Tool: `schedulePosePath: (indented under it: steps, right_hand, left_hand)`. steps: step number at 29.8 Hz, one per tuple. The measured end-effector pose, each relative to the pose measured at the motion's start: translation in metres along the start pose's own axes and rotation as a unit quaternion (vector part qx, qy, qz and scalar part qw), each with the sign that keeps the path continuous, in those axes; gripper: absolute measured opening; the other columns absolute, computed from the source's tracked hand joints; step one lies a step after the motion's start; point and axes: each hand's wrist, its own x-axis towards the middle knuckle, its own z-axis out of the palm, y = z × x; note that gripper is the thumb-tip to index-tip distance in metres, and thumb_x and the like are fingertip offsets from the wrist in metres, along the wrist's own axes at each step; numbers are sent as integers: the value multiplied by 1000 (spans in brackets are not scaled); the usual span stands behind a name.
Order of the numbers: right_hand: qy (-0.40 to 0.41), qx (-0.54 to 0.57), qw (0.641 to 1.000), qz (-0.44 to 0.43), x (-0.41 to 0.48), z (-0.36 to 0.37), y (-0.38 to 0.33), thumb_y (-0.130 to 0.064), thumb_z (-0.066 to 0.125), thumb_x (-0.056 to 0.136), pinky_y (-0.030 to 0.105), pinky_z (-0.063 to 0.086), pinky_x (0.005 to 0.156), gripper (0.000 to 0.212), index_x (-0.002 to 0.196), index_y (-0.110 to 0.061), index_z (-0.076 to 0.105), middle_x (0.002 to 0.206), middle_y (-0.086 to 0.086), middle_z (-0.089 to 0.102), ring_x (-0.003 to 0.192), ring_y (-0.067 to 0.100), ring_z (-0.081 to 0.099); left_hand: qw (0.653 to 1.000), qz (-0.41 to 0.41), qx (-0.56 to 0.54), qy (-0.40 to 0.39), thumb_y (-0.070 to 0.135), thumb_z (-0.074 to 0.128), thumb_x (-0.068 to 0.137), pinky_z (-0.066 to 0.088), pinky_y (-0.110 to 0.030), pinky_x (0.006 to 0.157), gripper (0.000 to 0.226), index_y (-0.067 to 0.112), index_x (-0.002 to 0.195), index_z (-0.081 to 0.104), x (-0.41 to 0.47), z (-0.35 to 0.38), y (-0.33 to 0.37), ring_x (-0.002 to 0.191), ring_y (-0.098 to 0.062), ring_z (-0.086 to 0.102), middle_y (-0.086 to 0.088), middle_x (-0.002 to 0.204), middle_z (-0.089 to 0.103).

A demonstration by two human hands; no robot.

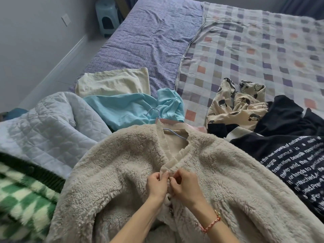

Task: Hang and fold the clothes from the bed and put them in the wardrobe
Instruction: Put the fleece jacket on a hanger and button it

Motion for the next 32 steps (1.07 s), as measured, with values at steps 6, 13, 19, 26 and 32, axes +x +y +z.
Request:
schedulePosePath:
  steps: [6, 13, 19, 26, 32]
  right_hand:
    - [-50, 486, 836, 249, -2, -16, -5, 10, 55, 86, 18, 44, 35, 12, 74, 7, 56, 47, 7, 51, 35, 10, 50]
    - [-29, 502, 800, 326, 0, -18, 0, -1, 52, 92, 13, 35, 33, 19, 74, -1, 57, 52, 2, 50, 36, 6, 45]
    - [40, 5, 998, 46, -43, 3, 13, -18, 60, 84, 28, 41, 65, 7, 81, -15, 55, 77, -2, 55, 71, 17, 52]
    - [-6, -220, 975, 13, -89, 21, 32, -16, 73, 37, 32, 44, 49, 59, 87, -17, 42, 69, 1, 55, 57, 22, 57]
    - [-19, 207, 966, 152, -90, -21, 42, 12, 53, 79, 14, 36, 52, 29, 85, -15, 45, 71, 0, 50, 59, 7, 46]
  left_hand:
    - [991, -4, -87, -98, 12, 61, 89, 38, -34, 60, 18, 6, 72, 57, 4, -5, -5, 66, -22, 47, -13, 66, 54]
    - [960, 158, 174, -150, 8, 60, 83, 46, -19, 71, 13, 21, 85, 55, -9, -24, -3, 76, -10, 57, 4, 80, 60]
    - [840, 200, 499, -71, 29, 51, 81, 35, -29, 94, 34, 26, 114, 46, -45, -38, -28, 117, -13, 41, 7, 119, 46]
    - [902, 34, 428, 35, 6, 55, 74, 38, -34, 95, 38, 20, 108, 44, -63, -39, -33, 114, -23, 43, -3, 117, 42]
    - [877, 121, 464, 5, 2, 65, 67, 40, -36, 87, 52, 15, 107, 34, -76, -62, -44, 109, -28, 43, -9, 115, 34]
